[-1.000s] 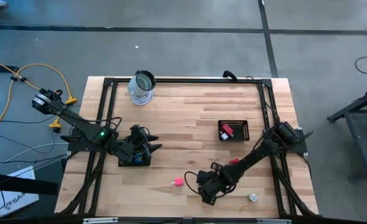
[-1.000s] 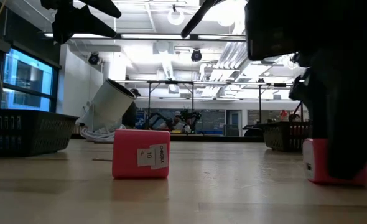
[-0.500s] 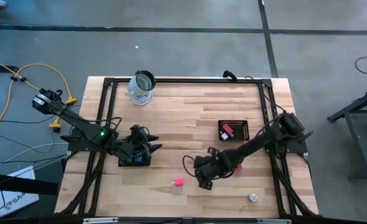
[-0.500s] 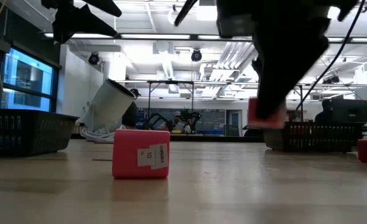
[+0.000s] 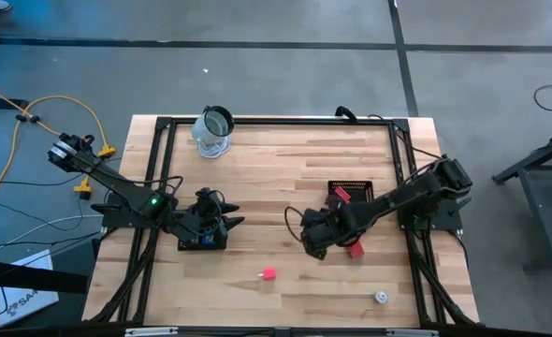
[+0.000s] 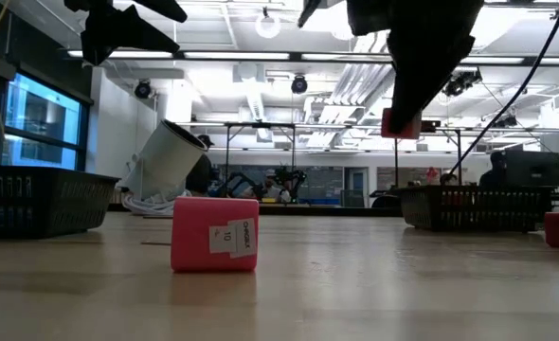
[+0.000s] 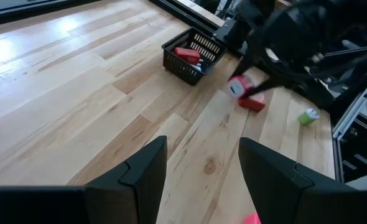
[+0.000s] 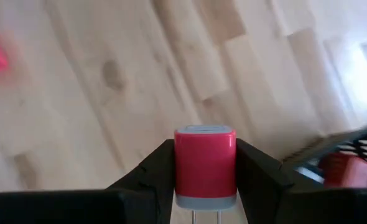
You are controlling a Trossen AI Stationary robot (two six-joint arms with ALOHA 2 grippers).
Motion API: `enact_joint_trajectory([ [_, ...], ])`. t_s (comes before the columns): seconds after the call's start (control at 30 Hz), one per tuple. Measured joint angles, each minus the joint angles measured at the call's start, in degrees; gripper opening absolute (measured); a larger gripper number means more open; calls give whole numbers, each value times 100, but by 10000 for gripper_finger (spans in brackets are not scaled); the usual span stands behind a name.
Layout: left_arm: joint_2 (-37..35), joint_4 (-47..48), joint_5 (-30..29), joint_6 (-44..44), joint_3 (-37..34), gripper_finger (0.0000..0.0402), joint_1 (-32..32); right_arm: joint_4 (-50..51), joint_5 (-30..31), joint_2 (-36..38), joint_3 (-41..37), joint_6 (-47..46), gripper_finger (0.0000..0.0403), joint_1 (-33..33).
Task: Pick & Place Office items
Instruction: Put the pink white charger adapter into the right black bin
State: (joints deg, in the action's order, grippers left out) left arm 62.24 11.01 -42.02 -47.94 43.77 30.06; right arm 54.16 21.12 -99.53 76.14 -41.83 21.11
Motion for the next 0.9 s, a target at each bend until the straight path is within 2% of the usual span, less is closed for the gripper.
enact_joint_trajectory([
  [0.53,0,-100,-2,-1,-2,194,0,592,75,582,-107,161,133,-875],
  [0.67,0,-100,-1,-2,-2,194,0,375,86,906,-612,160,134,-1041],
  [0.9,0,-114,-1,0,-2,194,0,-636,-171,1844,-1854,94,134,-1342],
])
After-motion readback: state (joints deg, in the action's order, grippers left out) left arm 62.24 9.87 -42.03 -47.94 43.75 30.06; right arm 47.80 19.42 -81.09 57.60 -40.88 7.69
